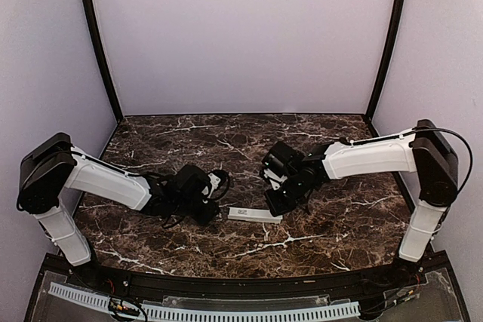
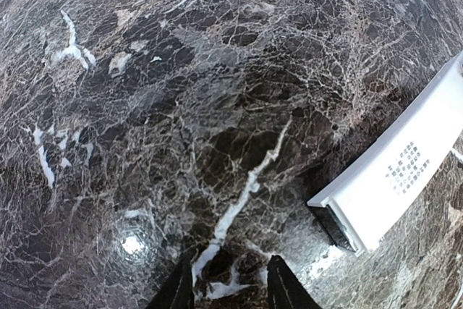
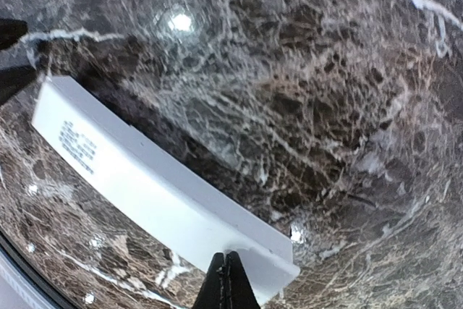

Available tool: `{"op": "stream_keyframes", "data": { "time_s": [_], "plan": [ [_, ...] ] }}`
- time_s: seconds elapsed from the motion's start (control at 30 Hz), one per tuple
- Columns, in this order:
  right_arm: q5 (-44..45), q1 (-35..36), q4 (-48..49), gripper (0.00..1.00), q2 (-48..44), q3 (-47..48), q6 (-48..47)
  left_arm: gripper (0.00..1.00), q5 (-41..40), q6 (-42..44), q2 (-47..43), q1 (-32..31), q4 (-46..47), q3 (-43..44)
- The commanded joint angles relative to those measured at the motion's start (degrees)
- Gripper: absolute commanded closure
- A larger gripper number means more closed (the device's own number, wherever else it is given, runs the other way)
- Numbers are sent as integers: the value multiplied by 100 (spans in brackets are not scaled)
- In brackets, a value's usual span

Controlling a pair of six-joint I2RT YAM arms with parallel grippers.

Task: Load the batteries into the remote control
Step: Press the battery cover onto the remote control.

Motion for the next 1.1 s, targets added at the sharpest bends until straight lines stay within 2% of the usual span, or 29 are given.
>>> {"op": "stream_keyframes", "data": {
  "time_s": [0.0, 0.37, 0.63, 0.8, 1.07],
  "plan": [
    [-138, -43, 150, 100, 162, -215, 60, 65, 4, 58, 11, -19, -48, 71],
    [152, -40, -412, 100, -432, 417, -108, 66, 23, 61, -3, -24, -35, 60],
    [111, -44, -379, 100, -554, 245, -66, 66, 57, 66, 6, -23, -2, 62],
    [-291, -43, -20, 100, -264, 93, -45, 66, 62, 65, 1, -29, -23, 72],
    [-228, -175, 120, 100, 285, -339, 103, 66, 47, 87, -29, -26, -43, 71]
  ]
}}
